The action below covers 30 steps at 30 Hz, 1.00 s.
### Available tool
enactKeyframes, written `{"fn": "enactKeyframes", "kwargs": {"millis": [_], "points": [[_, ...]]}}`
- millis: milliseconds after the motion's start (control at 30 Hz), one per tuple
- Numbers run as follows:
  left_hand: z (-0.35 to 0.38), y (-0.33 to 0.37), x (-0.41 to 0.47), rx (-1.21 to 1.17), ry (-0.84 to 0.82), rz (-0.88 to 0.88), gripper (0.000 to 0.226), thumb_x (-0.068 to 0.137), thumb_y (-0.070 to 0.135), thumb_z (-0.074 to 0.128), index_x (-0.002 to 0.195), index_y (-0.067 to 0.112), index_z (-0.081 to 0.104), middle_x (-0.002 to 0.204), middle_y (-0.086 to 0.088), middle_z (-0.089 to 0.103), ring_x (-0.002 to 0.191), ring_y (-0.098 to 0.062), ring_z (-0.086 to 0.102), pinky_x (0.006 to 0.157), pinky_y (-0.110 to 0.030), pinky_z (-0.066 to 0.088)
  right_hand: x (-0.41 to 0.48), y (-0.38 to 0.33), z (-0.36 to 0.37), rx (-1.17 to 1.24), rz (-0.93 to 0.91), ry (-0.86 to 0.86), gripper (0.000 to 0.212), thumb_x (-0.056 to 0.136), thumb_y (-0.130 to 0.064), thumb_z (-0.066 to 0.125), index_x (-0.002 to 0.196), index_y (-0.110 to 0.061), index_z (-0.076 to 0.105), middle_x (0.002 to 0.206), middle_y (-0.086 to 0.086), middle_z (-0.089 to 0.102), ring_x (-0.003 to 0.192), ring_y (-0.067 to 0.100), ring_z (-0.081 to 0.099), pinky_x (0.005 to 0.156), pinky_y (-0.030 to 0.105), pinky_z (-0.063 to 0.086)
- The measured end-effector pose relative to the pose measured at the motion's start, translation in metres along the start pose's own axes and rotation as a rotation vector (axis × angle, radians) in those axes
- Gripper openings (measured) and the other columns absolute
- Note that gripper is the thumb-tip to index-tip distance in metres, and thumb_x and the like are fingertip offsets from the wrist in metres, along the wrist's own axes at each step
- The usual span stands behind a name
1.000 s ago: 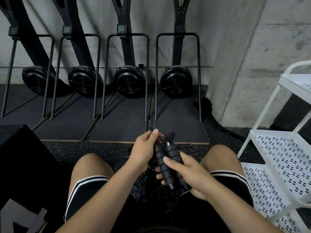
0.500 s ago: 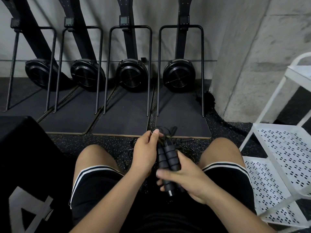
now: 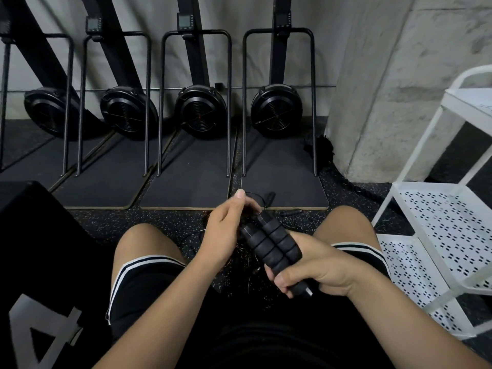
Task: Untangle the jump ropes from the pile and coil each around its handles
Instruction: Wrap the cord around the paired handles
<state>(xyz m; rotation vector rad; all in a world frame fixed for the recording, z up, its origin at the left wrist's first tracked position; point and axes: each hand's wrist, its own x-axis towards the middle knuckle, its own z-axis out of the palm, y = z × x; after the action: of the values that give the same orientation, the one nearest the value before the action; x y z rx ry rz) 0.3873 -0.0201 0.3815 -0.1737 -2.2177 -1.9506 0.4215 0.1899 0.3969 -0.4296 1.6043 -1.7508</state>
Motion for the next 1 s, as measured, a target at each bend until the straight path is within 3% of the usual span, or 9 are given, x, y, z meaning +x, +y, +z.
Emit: {"fn": "enactKeyframes", "kwargs": {"millis": [100,300,400,567,667,767,833,933,1000], "points": [[-0.002,0.001,0.000,0.052,-0.029,-0.068,0.059,0.109,0.052,0.049,0.064,0.014,0.050,0.062,0.003,0.049,0.062,-0.014,0.043,0.061,-0.033,0.035,0.001,0.000,-0.003,-0.010,0.004,0.009,0.053,0.082,0.013,0.079,0.127,0.006,0.051,0.099,0.023,0.067,0.076,0.027,0.066,0.066,0.037,0.057],[-0.025,-0.004,0.013,0.311,0.119,0.085,0.066,0.105,0.047,0.064,0.064,0.010,0.029,0.058,0.003,0.026,0.056,-0.011,0.027,0.054,-0.036,0.023,0.008,0.002,-0.012,-0.015,0.078,0.179,0.032,0.083,-0.001,0.088,0.107,-0.003,0.067,0.093,0.018,0.069,0.078,0.023,0.066,0.067,0.033,0.056],[-0.023,-0.005,0.011,0.323,0.117,0.090,0.065,0.104,0.047,0.066,0.064,0.014,0.027,0.059,0.004,0.024,0.057,-0.011,0.025,0.053,-0.035,0.022,0.003,0.001,-0.009,-0.108,0.155,0.096,0.025,0.086,0.002,0.084,0.100,-0.006,0.064,0.088,0.016,0.068,0.075,0.022,0.066,0.062,0.032,0.054],[-0.013,-0.008,0.006,0.039,0.132,-0.074,0.064,0.106,0.049,0.061,0.062,0.010,0.038,0.057,-0.002,0.034,0.056,-0.017,0.031,0.054,-0.034,0.027,-0.007,-0.008,-0.005,-0.178,0.033,0.008,0.040,0.080,0.019,0.077,0.112,0.002,0.059,0.085,0.012,0.064,0.078,0.022,0.063,0.062,0.031,0.052],[0.003,-0.011,-0.001,-0.137,0.115,-0.176,0.055,0.110,0.047,0.054,0.062,0.021,0.051,0.057,0.002,0.049,0.056,-0.017,0.043,0.057,-0.034,0.036,-0.010,-0.007,0.001,-0.141,-0.076,0.025,0.048,0.081,0.024,0.072,0.105,-0.018,0.069,0.087,0.011,0.066,0.079,0.022,0.061,0.063,0.030,0.052],[0.021,-0.018,-0.006,-0.162,0.067,-0.224,0.031,0.102,0.031,0.062,0.073,0.023,0.059,0.066,0.008,0.064,0.067,-0.012,0.057,0.065,-0.032,0.046,-0.007,-0.006,0.009,-0.075,-0.186,0.129,0.046,0.079,0.023,0.075,0.100,-0.017,0.067,0.087,0.009,0.070,0.077,0.018,0.063,0.069,0.031,0.053],[0.030,-0.022,-0.008,-0.061,0.000,-0.283,0.038,0.094,0.044,0.060,0.065,0.020,0.054,0.063,0.001,0.059,0.065,-0.016,0.050,0.064,-0.036,0.039,-0.001,-0.006,0.010,-0.025,-0.269,0.241,0.039,0.076,0.017,0.078,0.100,-0.011,0.066,0.085,0.009,0.070,0.076,0.018,0.064,0.072,0.031,0.054],[0.038,-0.020,-0.018,0.231,-0.155,-0.264,0.057,0.112,0.036,0.044,0.061,0.017,0.061,0.061,0.001,0.065,0.059,-0.007,0.048,0.064,-0.035,0.040,0.005,-0.001,0.000,-0.127,-0.312,0.436,0.041,0.080,0.017,0.080,0.110,-0.005,0.063,0.081,0.012,0.071,0.070,0.021,0.064,0.070,0.033,0.055],[0.040,-0.014,-0.025,0.288,-0.226,-0.262,0.058,0.113,0.035,0.041,0.060,0.025,0.061,0.060,0.009,0.061,0.060,-0.006,0.046,0.066,-0.035,0.040,0.004,0.002,-0.004,-0.155,-0.291,0.460,0.042,0.083,0.016,0.079,0.116,-0.003,0.062,0.089,0.024,0.071,0.070,0.027,0.065,0.066,0.039,0.055]]}}
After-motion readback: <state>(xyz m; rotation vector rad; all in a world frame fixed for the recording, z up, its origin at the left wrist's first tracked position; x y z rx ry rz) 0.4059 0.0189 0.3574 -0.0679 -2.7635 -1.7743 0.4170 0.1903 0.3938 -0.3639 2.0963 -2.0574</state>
